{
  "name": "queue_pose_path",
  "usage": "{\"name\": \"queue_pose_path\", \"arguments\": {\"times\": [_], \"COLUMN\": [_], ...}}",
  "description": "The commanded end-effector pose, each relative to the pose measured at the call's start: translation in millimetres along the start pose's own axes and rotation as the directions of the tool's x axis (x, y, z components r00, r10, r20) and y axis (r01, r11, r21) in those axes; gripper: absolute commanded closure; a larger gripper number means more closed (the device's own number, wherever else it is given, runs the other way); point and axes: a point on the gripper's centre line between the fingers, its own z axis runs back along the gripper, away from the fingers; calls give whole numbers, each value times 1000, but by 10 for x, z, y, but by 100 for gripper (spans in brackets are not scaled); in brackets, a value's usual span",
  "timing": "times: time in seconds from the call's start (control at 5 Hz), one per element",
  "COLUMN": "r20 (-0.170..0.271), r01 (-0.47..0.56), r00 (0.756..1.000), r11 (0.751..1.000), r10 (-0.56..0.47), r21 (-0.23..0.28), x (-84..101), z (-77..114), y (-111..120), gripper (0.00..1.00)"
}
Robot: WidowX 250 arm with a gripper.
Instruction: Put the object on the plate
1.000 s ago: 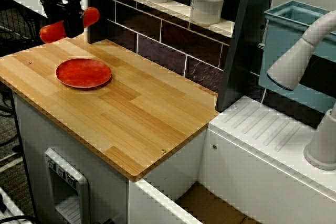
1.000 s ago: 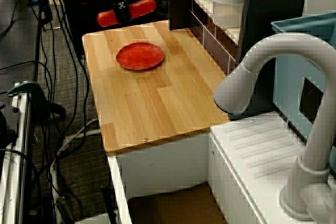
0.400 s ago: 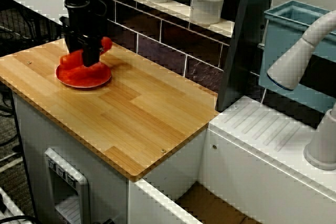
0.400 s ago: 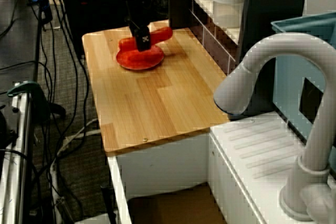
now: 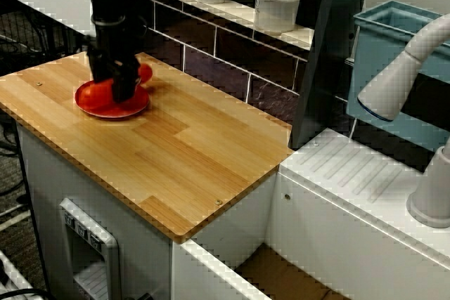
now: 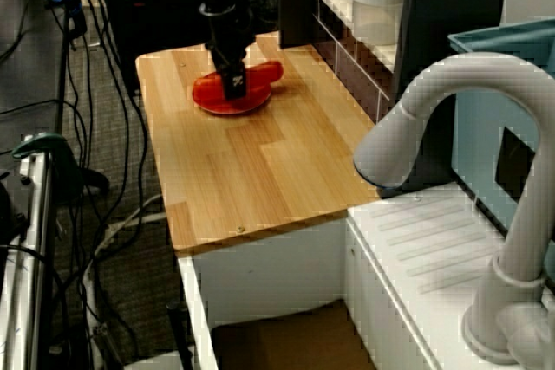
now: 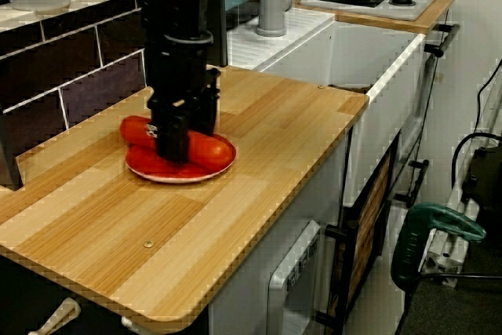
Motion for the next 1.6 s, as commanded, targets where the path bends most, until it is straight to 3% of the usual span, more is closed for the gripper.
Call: {"name": "queue_pose_path", "arguments": {"times": [0.0, 0.2, 1.0, 1.4], "r20": [40, 20, 27, 27], "r01": [11, 6, -23, -23], "r00": [999, 1000, 999, 999], "r11": [999, 1000, 1000, 1000], "r10": [-13, -7, 23, 23], "r21": [30, 29, -6, -6], "x": [-176, -197, -140, -140], "z": [259, 205, 391, 391], "y": [16, 21, 153, 153], "gripper": [0, 0, 0, 0]}}
